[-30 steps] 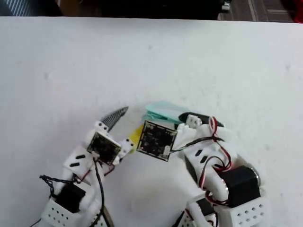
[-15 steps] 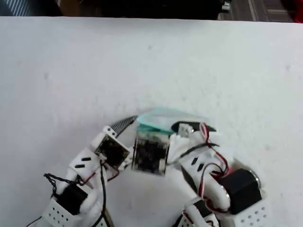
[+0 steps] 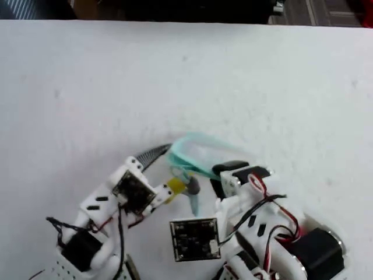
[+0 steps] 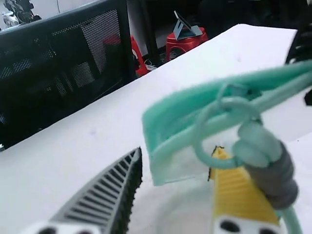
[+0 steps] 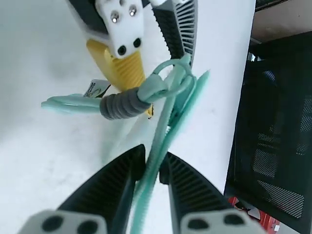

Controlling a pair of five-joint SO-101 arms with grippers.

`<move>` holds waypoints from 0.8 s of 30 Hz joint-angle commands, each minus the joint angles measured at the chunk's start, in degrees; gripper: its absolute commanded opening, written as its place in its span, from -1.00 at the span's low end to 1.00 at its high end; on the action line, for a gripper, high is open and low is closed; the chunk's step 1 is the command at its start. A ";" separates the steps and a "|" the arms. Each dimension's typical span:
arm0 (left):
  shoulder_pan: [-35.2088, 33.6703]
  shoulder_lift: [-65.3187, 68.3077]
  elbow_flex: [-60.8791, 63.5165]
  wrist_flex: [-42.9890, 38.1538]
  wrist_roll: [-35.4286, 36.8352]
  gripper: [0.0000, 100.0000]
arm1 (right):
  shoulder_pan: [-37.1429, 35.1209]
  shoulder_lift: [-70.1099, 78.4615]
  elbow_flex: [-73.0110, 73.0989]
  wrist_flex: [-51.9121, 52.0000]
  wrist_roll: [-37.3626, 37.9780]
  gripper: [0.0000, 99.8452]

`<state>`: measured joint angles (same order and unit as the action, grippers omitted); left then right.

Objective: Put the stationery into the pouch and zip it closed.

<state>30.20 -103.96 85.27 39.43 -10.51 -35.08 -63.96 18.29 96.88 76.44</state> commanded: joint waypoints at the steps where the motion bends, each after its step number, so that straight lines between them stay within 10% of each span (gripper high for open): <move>1: 0.40 -0.66 -7.91 1.76 0.70 -0.52 | -0.92 1.01 -1.67 -0.40 1.05 -0.97; 11: 13.58 -0.75 -8.18 13.63 0.26 -0.52 | 0.92 1.10 1.67 -3.47 0.88 -0.97; 24: 14.81 -0.75 -20.40 28.48 0.62 -0.52 | 5.23 0.48 12.40 -6.90 0.53 -0.96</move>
<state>43.47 -104.40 68.48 68.35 -10.33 -30.33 -63.96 28.66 91.78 76.79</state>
